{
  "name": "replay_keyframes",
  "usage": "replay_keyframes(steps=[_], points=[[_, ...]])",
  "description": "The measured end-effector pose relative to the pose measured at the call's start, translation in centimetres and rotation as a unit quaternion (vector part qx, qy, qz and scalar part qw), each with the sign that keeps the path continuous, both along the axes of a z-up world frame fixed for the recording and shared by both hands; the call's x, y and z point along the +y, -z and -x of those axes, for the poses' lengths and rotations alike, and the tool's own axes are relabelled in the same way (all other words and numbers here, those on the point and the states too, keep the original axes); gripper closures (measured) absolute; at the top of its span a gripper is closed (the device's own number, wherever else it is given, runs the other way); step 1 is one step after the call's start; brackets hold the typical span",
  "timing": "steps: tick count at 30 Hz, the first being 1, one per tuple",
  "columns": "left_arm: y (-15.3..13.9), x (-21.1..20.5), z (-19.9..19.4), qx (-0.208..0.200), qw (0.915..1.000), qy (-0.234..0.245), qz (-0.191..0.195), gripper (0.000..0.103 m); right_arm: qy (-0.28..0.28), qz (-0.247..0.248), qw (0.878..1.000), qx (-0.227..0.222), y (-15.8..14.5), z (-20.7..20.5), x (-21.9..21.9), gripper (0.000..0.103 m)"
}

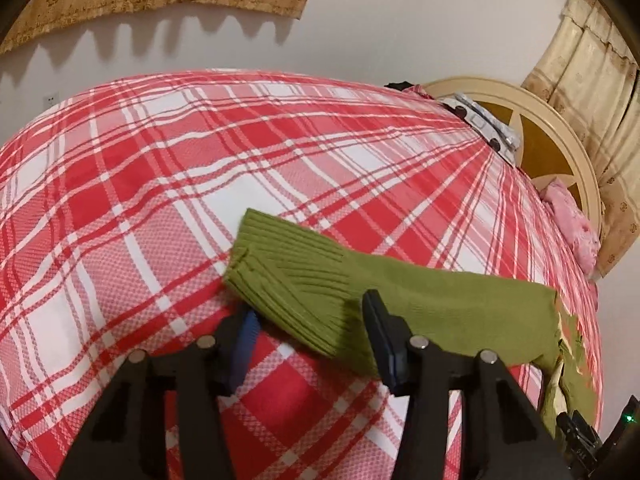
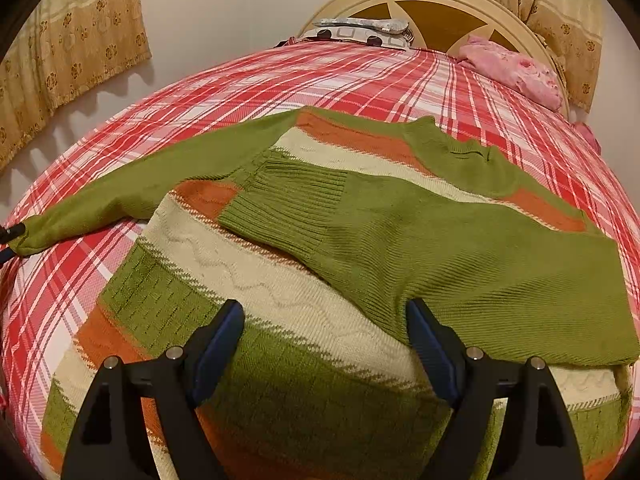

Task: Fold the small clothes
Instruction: 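Reach the left tool to the other sleeve cuff and grasp it, then lift the sleeve with the left tool, lay it across the body, release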

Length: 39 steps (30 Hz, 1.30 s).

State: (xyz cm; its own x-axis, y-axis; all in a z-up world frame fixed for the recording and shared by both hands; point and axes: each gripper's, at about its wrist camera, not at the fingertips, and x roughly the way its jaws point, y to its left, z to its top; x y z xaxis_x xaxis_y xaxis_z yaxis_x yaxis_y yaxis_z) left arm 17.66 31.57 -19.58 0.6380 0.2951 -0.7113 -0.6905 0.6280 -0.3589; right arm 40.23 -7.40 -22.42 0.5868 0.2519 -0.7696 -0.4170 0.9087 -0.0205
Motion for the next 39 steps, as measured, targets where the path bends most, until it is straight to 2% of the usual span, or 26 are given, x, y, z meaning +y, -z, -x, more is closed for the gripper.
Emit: replay_keyframes(steps=[5, 12, 13, 14, 15, 17, 21, 25, 28, 31, 34, 39], points=[[0.1, -0.6, -0.3, -0.013, 0.9996, 0.023, 0.011, 0.058, 0.001, -0.001, 1.0, -0.002, 0.0, 0.1, 0.0, 0.02], [0.3, 0.1, -0.8, -0.009, 0.9993, 0.025, 0.025, 0.06, 0.003, -0.003, 1.0, -0.003, 0.0, 0.1, -0.1, 0.02], [0.3, 0.4, -0.7, -0.009, 0.9994, 0.018, 0.03, 0.068, 0.003, -0.003, 1.0, -0.004, -0.1, 0.1, -0.1, 0.02], [0.4, 0.6, -0.6, -0.012, 0.9992, 0.013, 0.035, 0.083, 0.003, -0.004, 1.0, -0.004, -0.1, 0.2, -0.1, 0.02], [0.5, 0.9, -0.5, -0.016, 0.9989, 0.013, 0.043, 0.091, 0.003, -0.003, 1.0, -0.004, -0.1, 0.2, -0.1, 0.02], [0.6, 1.2, -0.4, -0.03, 0.9978, 0.023, 0.054, 0.095, 0.003, -0.003, 1.0, -0.004, -0.1, 0.2, -0.1, 0.02], [-0.5, 0.4, -0.1, -0.036, 0.9985, 0.032, 0.026, 0.097, 0.003, -0.004, 1.0, -0.004, -0.1, 0.2, -0.1, 0.02], [-3.0, -0.9, 0.0, -0.061, 0.997, 0.047, -0.004, 0.098, 0.003, -0.008, 1.0, -0.002, -0.1, 0.1, -0.2, 0.02], [-5.4, -2.2, -0.4, -0.085, 0.9935, 0.07, -0.028, 0.098, 0.004, -0.034, 0.999, 0.004, -0.4, 0.1, -0.9, 0.02], [-7.3, -3.3, -1.1, -0.1, 0.9898, 0.088, -0.05, 0.098, 0.018, -0.08, 0.997, 0.013, -1.0, 0.1, -2.2, 0.019], [-8.6, -4.0, -2.1, -0.113, 0.9869, 0.102, -0.053, 0.098, 0.039, -0.105, 0.993, 0.024, -1.7, 0.3, -3.4, 0.019], [-11.9, -5.9, -5.0, -0.135, 0.9788, 0.134, -0.077, 0.098, 0.057, -0.112, 0.992, 0.028, -2.6, 1.1, -5.1, 0.019]])
